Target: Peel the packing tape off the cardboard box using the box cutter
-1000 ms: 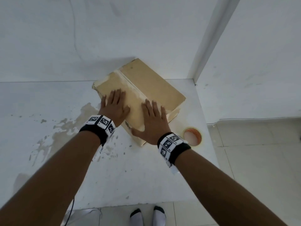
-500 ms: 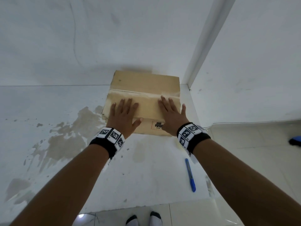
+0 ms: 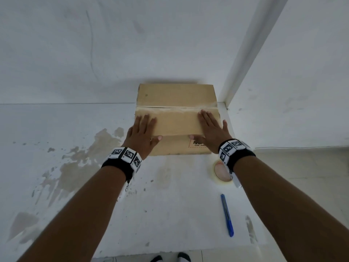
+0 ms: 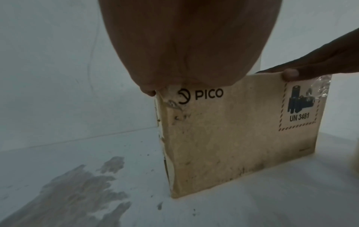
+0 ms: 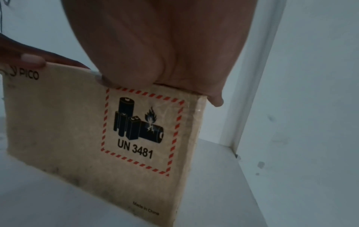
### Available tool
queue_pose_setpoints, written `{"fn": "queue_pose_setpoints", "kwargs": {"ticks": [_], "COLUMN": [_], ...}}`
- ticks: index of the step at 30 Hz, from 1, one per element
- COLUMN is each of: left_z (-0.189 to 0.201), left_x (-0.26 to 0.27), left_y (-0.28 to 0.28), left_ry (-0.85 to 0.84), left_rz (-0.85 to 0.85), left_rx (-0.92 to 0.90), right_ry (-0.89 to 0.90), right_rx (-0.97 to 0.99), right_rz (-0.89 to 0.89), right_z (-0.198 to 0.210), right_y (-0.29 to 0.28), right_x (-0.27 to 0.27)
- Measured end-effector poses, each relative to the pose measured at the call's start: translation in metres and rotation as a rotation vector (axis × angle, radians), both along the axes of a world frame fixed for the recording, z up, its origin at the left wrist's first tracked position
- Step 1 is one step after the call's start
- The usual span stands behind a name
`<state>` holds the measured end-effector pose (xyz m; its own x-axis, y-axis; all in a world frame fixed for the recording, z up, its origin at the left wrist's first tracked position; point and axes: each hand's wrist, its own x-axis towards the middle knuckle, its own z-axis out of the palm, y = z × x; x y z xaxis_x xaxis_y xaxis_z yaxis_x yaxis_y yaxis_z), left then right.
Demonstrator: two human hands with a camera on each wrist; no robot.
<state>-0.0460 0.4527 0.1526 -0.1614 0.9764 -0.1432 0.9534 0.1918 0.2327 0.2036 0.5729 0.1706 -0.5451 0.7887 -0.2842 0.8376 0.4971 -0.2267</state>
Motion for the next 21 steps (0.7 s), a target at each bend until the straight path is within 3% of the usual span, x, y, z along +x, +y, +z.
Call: {"fn": "queue_pose_setpoints", "kwargs": {"ticks": [21], "left_z": [0.011], "left_x": [-0.011], "left_y": [0.025], "left_ry": [0.008], "left_rz": [-0.003], "left_rx": [-0.074], "right_ry": [-0.035], "right_rx": [0.005], "right_rz": [-0.022], "right_z": [0.001], "right_y": [0.017], "right_x": [-0.010]}}
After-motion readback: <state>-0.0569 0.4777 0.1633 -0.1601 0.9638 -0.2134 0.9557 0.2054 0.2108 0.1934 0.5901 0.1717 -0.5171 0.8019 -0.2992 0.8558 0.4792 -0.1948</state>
